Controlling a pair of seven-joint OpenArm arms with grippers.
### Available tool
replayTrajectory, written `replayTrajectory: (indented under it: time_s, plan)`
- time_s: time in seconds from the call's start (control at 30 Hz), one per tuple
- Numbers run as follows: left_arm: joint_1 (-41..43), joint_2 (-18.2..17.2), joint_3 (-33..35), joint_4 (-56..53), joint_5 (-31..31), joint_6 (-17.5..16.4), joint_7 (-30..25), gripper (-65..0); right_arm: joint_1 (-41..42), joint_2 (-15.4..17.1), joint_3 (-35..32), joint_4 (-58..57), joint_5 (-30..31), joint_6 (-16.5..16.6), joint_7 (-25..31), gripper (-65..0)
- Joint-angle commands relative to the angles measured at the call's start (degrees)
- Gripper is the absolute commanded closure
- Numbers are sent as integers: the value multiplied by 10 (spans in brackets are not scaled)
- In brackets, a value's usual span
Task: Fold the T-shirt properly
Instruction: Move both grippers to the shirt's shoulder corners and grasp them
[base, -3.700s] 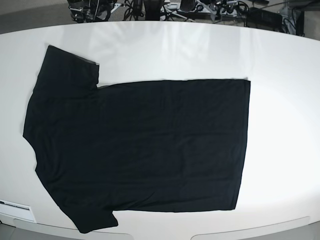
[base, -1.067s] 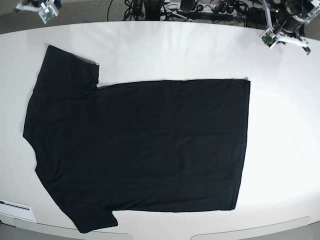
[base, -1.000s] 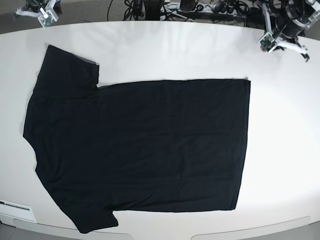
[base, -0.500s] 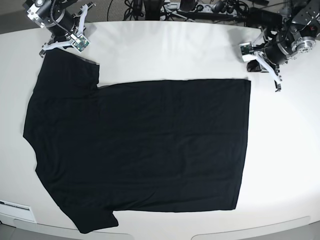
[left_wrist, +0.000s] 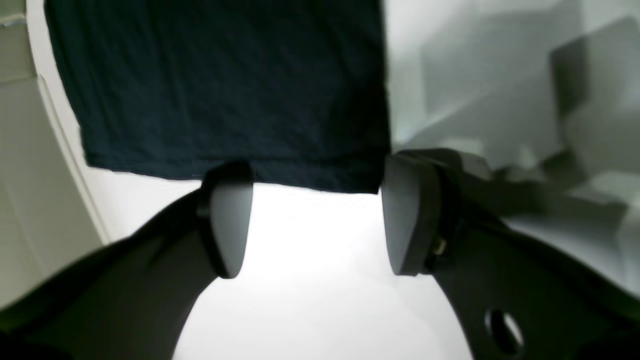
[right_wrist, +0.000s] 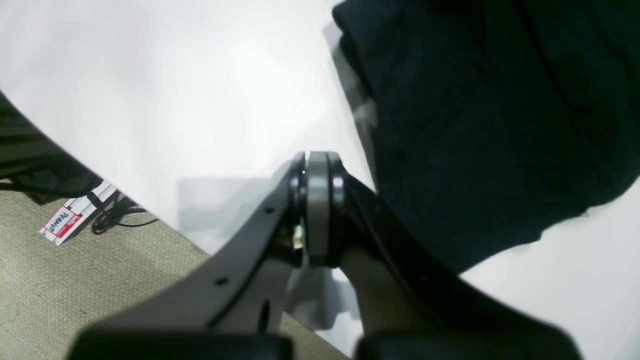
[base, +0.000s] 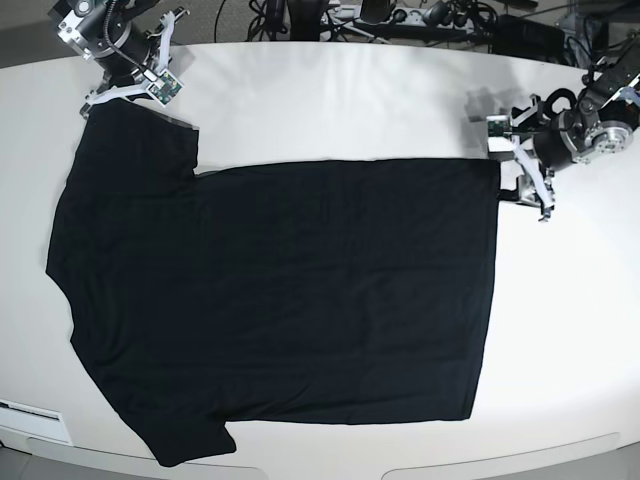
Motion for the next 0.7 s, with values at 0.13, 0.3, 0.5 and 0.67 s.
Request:
replayTrajectory:
  time_s: [0.13,0.3,0.5,0.67]
  plan:
    - [-51,25,86,-23,12,-12,29,-406,10,5,3,-19,0,-5,23,-259]
    - [-58,52,101,-22,-9,25,124,0,82,21,3,-111,7,-4,27,-435]
    - [-56,54,101,-22,-12,49,144,0,127,32,3,-175,17,-4,22,-328]
    - [-56,50,101,13,-13,94,202,0,132,37,3,-155,42,-6,-41,0]
